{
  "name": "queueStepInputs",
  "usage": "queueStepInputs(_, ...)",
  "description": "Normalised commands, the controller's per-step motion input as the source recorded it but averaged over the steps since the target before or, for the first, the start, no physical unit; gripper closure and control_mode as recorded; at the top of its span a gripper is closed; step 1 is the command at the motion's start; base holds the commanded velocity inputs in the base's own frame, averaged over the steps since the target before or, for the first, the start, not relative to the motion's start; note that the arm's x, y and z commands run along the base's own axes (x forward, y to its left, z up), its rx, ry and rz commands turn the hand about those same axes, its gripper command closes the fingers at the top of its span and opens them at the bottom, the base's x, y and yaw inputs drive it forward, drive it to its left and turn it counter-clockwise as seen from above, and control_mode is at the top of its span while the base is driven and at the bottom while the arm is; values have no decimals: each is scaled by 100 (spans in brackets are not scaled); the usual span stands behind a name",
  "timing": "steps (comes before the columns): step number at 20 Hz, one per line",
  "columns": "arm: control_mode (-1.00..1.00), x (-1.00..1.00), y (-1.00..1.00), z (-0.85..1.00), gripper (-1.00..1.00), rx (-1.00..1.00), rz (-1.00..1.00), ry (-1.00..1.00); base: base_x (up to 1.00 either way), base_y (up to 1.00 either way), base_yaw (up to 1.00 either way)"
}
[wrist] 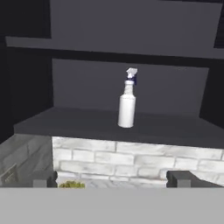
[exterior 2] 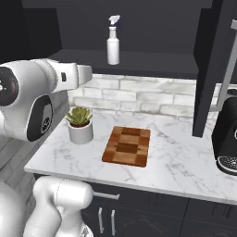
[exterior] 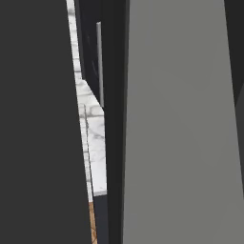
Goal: Grab the spray bottle from the cabinet, then place it next to the cutting board for sanitizing. Then grab the dish brush from the countertop next to the sink and place it next to the cutting board.
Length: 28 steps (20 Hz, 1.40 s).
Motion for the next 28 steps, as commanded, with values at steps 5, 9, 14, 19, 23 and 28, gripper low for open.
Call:
queueStepInputs(5,-100,10,-22,46,-100,0,0,-29,0,0,0)
queueStepInputs(9,-100,65,-19,10,-100,0,0,-10,0,0,0)
queueStepInputs(14,-100,67,-12,21,-100,0,0,-8,0,0,0)
queueStepInputs(19,-100,60,0,12,-100,0,0,1,0,0,0)
queueStepInputs(23,-100,60,0,0,-100,0,0,10,0,0,0)
queueStepInputs(28,-100,62,0,0,-100,0,0,6,0,0,0)
